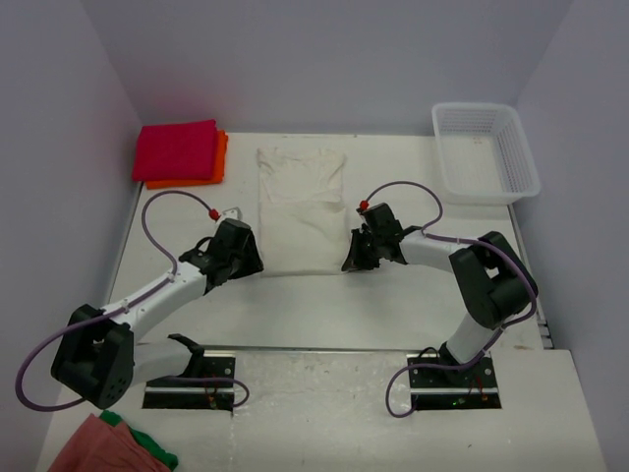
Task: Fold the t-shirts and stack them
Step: Grab one side of the 2/3 rectangular tshirt with both arms
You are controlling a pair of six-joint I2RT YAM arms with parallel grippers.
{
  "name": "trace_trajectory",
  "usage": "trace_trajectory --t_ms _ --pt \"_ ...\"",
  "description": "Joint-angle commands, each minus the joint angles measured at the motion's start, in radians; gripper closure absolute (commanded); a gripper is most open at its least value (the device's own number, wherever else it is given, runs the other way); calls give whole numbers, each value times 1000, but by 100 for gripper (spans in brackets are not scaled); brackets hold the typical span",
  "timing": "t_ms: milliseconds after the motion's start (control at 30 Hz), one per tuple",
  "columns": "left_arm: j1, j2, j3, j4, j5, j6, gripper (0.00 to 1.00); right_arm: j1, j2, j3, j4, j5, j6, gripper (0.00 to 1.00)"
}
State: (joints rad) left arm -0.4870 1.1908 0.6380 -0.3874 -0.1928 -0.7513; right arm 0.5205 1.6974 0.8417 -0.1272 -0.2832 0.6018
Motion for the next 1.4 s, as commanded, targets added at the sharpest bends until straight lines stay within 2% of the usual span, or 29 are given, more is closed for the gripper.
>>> trace_trajectory --t_ms 0,100,233,633,700,833,967,1100,1367 --pt "25 9 -35 102 104 -11 51 -5 22 -23 -29 32 -22 100" --pt "51 61 -63 168 174 0 56 -4 19 -27 -28 33 -22 100" --pt "64 144 -73 219 240 9 58 -5 18 -30 -25 30 -23 100" --pt "80 188 -69 248 245 15 56 -4 24 -26 -25 32 -27 100" --pt "82 193 -70 242 243 17 59 -5 25 -26 -26 32 -27 100" --pt "84 207 -75 236 237 17 75 -7 30 -26 -25 33 -23 100" --pt "90 233 -75 245 240 21 100 -7 30 -26 -26 27 -23 100" --pt "91 222 -90 255 259 32 100 -5 13 -30 -46 71 -27 100" --pt "85 66 -155 168 343 38 100 81 -198 -79 -133 219 4 100"
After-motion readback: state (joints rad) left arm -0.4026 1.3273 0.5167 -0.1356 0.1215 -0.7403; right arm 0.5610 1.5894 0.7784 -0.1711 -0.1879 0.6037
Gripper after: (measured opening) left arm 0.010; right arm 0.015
